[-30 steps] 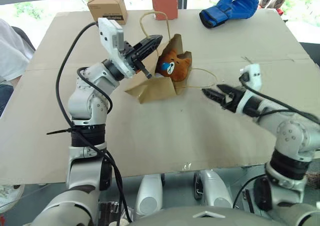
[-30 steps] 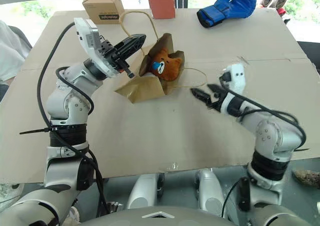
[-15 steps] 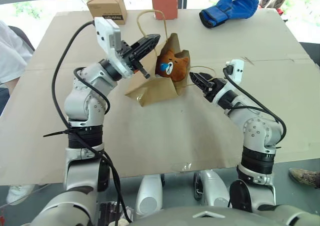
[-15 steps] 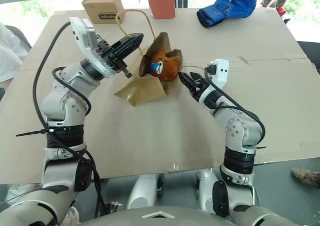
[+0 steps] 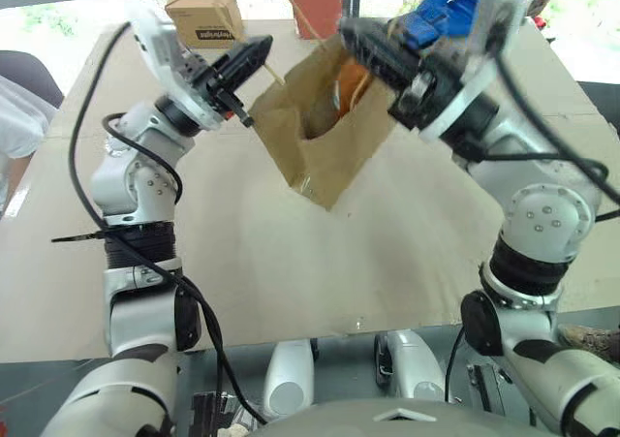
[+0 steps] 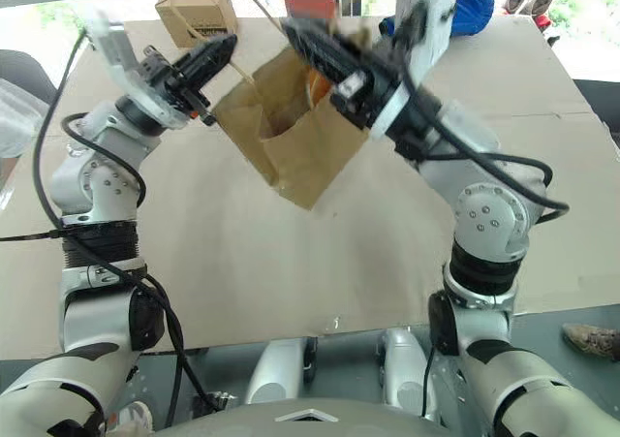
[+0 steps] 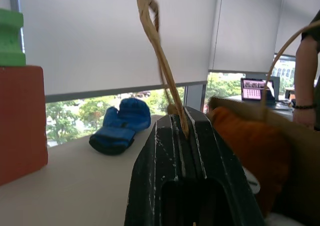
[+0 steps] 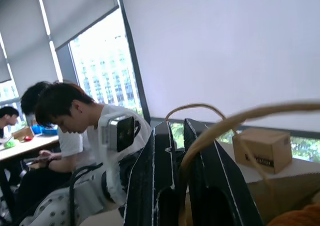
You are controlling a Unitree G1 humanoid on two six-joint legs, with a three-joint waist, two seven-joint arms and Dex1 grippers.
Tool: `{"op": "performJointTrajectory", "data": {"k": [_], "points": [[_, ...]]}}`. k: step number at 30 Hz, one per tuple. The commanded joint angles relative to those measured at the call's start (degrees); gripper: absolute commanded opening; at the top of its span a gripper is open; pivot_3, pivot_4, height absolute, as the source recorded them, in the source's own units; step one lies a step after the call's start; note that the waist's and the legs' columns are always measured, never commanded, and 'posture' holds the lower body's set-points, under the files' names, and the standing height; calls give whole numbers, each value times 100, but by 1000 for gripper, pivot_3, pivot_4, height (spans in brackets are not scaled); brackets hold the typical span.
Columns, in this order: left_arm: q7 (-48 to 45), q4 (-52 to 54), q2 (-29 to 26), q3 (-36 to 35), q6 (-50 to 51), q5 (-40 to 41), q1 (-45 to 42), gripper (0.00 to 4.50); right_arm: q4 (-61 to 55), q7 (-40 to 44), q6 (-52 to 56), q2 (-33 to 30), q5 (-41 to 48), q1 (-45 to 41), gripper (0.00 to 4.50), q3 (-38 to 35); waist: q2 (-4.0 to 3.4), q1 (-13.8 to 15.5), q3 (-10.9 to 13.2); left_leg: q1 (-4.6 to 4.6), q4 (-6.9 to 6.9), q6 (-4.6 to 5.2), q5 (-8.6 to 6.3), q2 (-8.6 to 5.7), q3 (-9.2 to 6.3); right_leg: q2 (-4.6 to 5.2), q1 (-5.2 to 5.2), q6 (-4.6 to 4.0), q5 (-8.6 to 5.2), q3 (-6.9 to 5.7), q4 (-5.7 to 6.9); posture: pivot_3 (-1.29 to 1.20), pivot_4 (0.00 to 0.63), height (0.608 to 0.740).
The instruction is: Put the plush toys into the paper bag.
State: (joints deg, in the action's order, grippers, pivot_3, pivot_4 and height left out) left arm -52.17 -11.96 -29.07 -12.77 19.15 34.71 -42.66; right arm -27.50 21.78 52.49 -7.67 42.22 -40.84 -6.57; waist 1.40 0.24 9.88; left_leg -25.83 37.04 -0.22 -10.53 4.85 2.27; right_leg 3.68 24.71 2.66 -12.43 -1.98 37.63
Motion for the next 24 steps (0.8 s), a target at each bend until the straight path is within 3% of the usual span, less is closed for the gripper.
{"op": "performJointTrajectory", "data": {"k": [1, 3, 6, 7, 9, 13, 15, 17, 20, 24], "points": [[-164, -290, 3, 300, -229, -403, 82, 0, -112, 1, 105, -572, -232, 402, 381, 172, -1, 6, 3, -1, 4, 0, 0, -1, 4, 1, 1, 0, 0, 3, 0, 0, 150, 714], [-234, -340, 69, 433, -227, -489, 207, 0, -285, 110, 128, -977, -293, 675, 925, 238, -1, 5, 4, -1, 7, 0, 0, 0, 8, 1, 5, 0, 0, 7, 4, 0, 150, 714], [-334, -327, 24, 418, -40, -423, 324, 0, -606, 192, 307, -1472, -102, 933, 2210, 104, -1, 3, 4, 0, 6, 0, 0, 1, 6, -1, 9, -1, -1, 8, 9, 0, 150, 714], [-383, -326, -39, 384, 31, -397, 344, 683, -720, 264, 392, -1610, 65, 1019, 2758, 16, 0, 1, 5, 1, 4, 0, 0, 2, 5, -1, 9, -1, -1, 7, 10, 0, 150, 714], [-431, -308, -158, 266, 125, -345, 363, 1279, -926, 383, 560, -1869, 398, 1209, 2770, -159, 0, -16, 5, 1, 2, 0, 0, 2, 4, -2, 9, -1, -1, 7, 8, 0, 150, 714], [-536, -109, -465, -111, 691, 95, 429, 3101, -1126, 458, 656, -2287, 520, 1537, 2770, -97, 0, -51, 5, 2, 2, 0, 0, 3, 3, -2, 9, -2, -3, 8, 7, 0, 150, 714], [-960, 176, -990, -346, 1326, 484, 817, 3687, -904, 316, 449, -2131, 183, 1465, 2366, 321, 4, -129, 6, 3, 2, 0, 0, 3, 2, -1, 9, -11, -15, 8, 7, 0, 150, 714], [-1279, 498, -1379, -410, 1699, 696, 1245, 4494, -632, 289, 203, -1949, -143, 1330, 1576, 735, 2, -192, 7, 12, -2, 0, -1, 9, 7, -3, 9, -10, -17, 14, 6, 0, 150, 714], [-1332, 1019, -1538, -242, 1884, 727, 1750, 4500, 57, 542, -476, -1788, -974, 1011, 154, 1641, -4, -210, 10, 15, -11, 0, -1, 10, 6, -4, 11, -15, -21, 13, 7, 0, 150, 714], [-947, 1528, -1286, -14, 1877, 605, 1965, 4500, 1067, 795, -1278, -1325, -1631, 595, 68, 2240, -3, -76, 11, 6, -2, 0, 0, 8, 7, -2, 10, -10, -27, 9, 4, 0, 150, 714]]}}
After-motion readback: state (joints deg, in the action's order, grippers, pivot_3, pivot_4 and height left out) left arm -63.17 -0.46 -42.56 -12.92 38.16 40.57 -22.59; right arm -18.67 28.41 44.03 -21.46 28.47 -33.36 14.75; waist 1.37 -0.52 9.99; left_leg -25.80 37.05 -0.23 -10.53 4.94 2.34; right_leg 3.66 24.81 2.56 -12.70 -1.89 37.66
